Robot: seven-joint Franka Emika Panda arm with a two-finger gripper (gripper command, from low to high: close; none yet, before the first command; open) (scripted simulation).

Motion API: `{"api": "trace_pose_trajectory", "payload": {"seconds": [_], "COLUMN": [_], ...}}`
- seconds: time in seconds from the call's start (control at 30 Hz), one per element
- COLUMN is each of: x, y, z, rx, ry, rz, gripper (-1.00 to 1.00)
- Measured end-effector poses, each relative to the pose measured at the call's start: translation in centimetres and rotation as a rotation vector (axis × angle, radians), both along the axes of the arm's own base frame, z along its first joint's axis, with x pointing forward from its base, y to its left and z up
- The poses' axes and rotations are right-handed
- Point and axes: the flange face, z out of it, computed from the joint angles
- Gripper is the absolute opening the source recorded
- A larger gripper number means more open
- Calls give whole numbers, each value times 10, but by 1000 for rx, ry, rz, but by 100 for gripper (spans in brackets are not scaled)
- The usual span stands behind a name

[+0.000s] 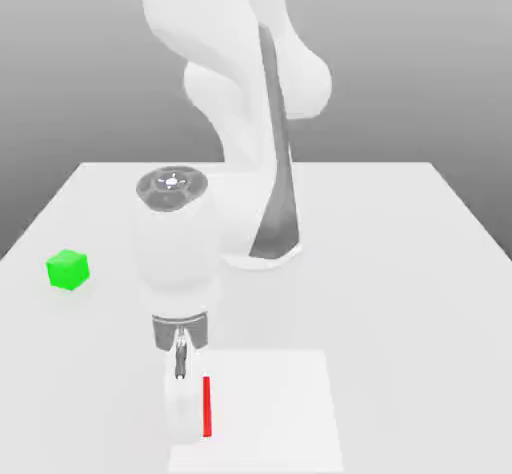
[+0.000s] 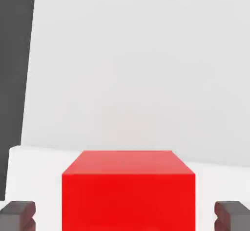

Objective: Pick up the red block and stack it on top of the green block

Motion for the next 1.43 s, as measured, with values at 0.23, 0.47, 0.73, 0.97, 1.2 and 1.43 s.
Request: {"api": "trace_pose_trajectory", "payload": {"seconds": [0.23,0.47,0.73,0.97,1.2,1.43], "x": [1,-30,-148,-259,-331,-331], "y": [0,-66,-198,-248,-263,-261], "z": [19,69,85,96,73,38], "rx": [0,-12,-23,-15,0,0], "ry": [-3,3,10,6,-1,-2], "rz": [-1,-237,-856,-1343,-1645,-1647], "gripper": [-100,-100,-100,-100,-100,100]}}
